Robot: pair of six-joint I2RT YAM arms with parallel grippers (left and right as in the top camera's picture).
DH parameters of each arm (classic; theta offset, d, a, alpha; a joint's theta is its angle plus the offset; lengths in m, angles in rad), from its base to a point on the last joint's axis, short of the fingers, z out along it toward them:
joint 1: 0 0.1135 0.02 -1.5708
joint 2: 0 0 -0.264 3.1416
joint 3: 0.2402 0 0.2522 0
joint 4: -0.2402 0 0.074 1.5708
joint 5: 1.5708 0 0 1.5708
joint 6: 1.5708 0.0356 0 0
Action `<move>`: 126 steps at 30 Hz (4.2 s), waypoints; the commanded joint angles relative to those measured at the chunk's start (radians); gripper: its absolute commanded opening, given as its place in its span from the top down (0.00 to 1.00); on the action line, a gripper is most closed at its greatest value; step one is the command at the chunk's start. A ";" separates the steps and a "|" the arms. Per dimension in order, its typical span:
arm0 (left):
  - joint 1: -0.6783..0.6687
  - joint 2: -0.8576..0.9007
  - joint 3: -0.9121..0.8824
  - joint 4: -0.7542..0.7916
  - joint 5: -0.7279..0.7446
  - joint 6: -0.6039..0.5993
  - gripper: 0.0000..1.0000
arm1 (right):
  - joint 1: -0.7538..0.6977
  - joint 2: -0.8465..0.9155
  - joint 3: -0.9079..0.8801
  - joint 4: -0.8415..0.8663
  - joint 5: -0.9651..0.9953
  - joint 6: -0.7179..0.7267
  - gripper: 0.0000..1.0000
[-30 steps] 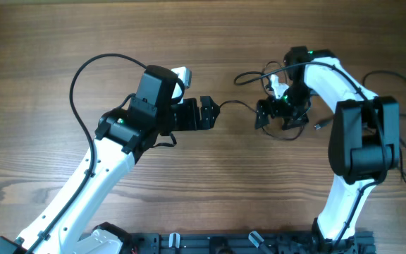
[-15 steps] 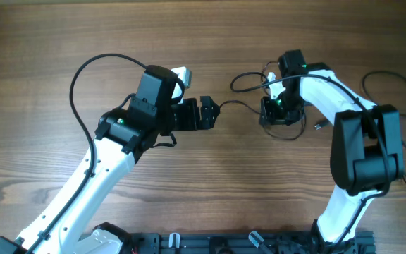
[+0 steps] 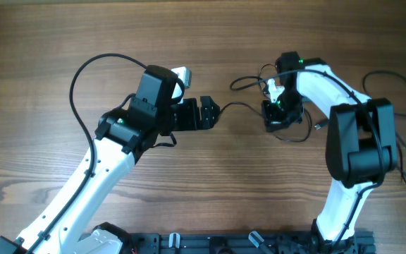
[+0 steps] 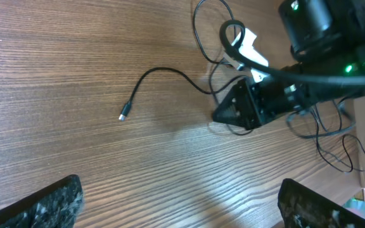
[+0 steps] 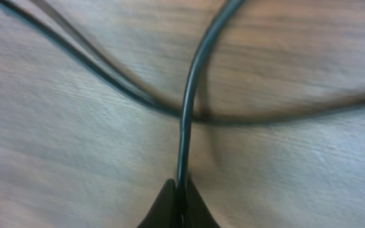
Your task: Untangle cables
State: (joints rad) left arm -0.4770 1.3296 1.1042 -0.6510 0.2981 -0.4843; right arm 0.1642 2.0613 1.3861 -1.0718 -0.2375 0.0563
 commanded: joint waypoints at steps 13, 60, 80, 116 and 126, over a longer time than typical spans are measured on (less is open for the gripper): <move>-0.003 0.000 0.006 0.000 0.012 -0.003 0.00 | 0.005 0.020 0.971 -0.153 0.197 -0.004 0.96; -0.003 0.000 0.006 0.000 0.012 -0.003 0.00 | -0.447 0.358 1.059 0.179 0.520 -0.072 0.96; -0.003 0.000 0.006 0.000 0.012 -0.003 0.00 | -0.471 0.191 1.062 -0.040 0.338 -0.082 0.00; -0.003 0.000 0.006 0.000 0.012 -0.002 0.00 | -0.468 -0.362 1.061 -0.536 -0.078 -0.072 0.00; -0.005 0.004 0.005 -0.048 -0.004 0.292 0.00 | -0.468 -0.362 1.061 -0.536 -0.079 -0.073 0.00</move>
State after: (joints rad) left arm -0.4770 1.3296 1.1042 -0.6773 0.2977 -0.4034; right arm -0.3103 1.7035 2.4500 -1.6089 -0.2955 -0.0231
